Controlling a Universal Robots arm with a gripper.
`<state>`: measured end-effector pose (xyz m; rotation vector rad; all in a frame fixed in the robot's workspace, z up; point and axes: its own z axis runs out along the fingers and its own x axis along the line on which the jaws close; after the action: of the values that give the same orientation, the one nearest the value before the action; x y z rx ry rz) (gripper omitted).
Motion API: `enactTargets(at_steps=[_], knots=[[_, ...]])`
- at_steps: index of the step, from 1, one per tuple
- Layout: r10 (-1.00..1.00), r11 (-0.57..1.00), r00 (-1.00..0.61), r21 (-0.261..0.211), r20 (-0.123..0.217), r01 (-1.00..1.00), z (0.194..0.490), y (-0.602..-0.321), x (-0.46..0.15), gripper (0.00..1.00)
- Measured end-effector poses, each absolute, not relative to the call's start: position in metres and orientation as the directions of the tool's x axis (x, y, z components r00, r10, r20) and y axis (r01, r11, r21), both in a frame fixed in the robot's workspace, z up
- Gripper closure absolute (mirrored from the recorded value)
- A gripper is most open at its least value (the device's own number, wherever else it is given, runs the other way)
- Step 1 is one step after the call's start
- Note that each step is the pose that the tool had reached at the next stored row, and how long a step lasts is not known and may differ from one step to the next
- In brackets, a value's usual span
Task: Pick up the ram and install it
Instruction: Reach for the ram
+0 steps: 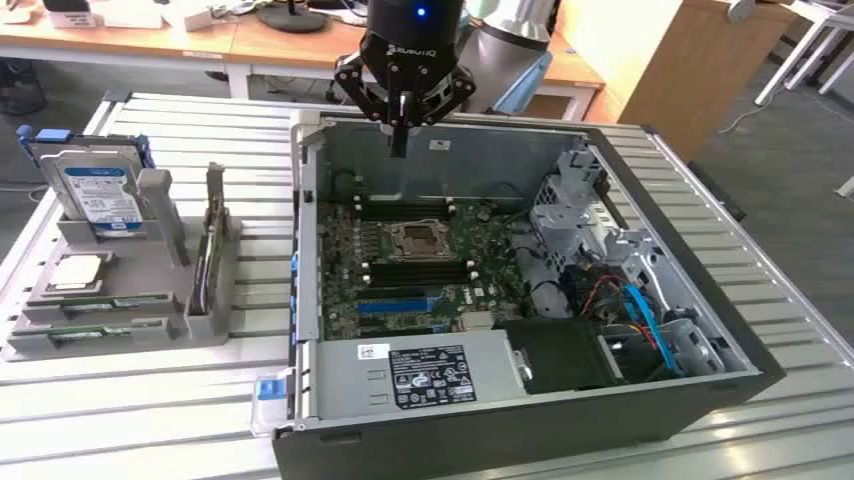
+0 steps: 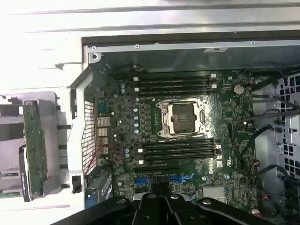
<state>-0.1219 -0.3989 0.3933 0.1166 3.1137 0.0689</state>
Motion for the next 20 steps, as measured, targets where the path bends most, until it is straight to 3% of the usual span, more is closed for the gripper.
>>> enactTargets(at_steps=[20], knots=[[0.076,0.996,-0.997,0.045,-0.023,0.075,0.3932,-0.3988,-0.1309,0.89]])
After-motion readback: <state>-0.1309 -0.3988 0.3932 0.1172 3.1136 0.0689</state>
